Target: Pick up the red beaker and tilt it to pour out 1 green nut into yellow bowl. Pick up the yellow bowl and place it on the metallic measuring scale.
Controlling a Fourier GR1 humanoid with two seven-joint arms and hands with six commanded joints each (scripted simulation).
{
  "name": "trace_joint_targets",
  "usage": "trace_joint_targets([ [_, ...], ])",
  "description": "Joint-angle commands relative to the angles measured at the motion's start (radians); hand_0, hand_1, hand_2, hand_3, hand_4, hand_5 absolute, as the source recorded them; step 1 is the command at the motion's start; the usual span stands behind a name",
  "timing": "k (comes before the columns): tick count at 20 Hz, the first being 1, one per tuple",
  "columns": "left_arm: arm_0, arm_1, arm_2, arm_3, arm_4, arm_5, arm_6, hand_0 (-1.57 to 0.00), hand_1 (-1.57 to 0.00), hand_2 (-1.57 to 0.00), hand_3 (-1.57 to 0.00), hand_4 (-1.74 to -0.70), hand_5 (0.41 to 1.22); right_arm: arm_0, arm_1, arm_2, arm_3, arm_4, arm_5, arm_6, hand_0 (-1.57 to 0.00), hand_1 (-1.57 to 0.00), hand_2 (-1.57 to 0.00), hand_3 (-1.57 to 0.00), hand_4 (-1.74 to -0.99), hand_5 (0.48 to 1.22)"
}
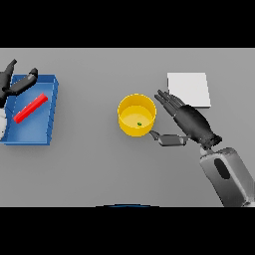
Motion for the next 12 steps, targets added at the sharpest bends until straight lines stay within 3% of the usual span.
trace_joint_targets([
  [1, 0.006, -0.003, 0.0, 0.002, 0.003, -0.003, -0.005, 0.0, 0.0, 0.0, 0.0, -0.81, 0.688, -0.027, -0.021, 0.027, 0.016, 0.029, 0.024, -0.018, 0.0, 0.0, 0.0, 0.0, -1.15, 0.63],
  [3, 0.003, 0.0, 0.003, 0.001, 0.006, -0.005, 0.004, 0.0, 0.0, 0.0, 0.0, -0.81, 0.688, -0.09, -0.055, 0.071, 0.046, 0.071, 0.067, -0.065, 0.0, 0.0, 0.0, 0.0, -1.157, 0.635],
  [7, 0.014, 0.008, 0.007, 0.0, 0.012, -0.017, -0.003, 0.0, 0.0, 0.0, 0.0, -0.8, 0.691, -0.198, -0.073, 0.162, 0.135, 0.166, 0.114, -0.106, 0.0, 0.0, 0.0, 0.0, -1.161, 0.643],
  [12, 0.004, 0.016, 0.015, 0.008, 0.016, -0.026, -0.009, 0.0, 0.0, 0.0, 0.0, -0.81, 0.696, -0.305, -0.042, 0.241, 0.263, 0.211, 0.165, -0.16, 0.0, 0.0, 0.0, 0.0, -1.157, 0.644],
])
